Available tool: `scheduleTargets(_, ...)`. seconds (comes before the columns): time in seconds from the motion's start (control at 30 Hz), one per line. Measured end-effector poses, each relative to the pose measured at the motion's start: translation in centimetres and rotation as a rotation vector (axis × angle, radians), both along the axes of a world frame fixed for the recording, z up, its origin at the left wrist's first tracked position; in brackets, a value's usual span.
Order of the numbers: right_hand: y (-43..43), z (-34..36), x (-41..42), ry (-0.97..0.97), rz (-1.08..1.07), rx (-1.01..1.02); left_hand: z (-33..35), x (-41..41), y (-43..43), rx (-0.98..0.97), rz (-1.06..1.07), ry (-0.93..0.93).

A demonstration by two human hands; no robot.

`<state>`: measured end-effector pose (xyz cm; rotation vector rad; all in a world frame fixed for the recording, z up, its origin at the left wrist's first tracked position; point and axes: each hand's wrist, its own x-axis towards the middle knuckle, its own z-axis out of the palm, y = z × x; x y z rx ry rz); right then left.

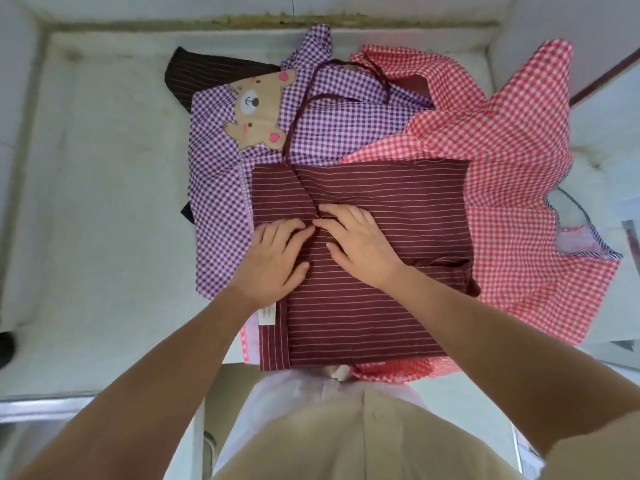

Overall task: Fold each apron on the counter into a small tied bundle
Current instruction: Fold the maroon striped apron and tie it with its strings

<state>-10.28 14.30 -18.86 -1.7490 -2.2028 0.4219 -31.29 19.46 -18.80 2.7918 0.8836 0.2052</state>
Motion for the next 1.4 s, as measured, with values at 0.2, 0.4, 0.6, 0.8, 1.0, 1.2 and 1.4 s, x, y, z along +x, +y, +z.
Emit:
scheduleTargets(0.2,-5.1,1.2,0.1,0.01,0.099,0.051,-0.1,-2.4,-8.3,-0.183,-0.12,0.063)
scheduleTargets(0.4,-11.7,1.5,0.6,0.008,0.183,-0.221,0.1,-3.6,-12.3,-0.173,-0.049,0.199)
scheduleTargets(0.6,-14.4,2.5,0.7,-0.026,0.143,-0.407,2.2,-3.9,-14.1,-0.351,0.214,0.038)
scheduleTargets(0.8,-14.4,3.2,1.7,-0.101,0.011,-0.418,3.6,-2.3,-12.8,-0.524,0.56,-0.077)
scheduleTargets(1.0,-12.0,5.4,2.9,0.279,-0.347,-0.566,4.0,-2.8,-10.2,-0.849,0.589,-0.332)
scheduleTargets(1.2,-8.0,6.8,4.5,0.44,-0.52,-0.782,4.2,-5.7,-7.9,-1.048,0.359,-0.169)
scheduleTargets(1.4,-5.4,6.0,6.1,0.388,-0.569,-0.974,3.3,-2.7,-6.1,-0.669,0.591,-0.137)
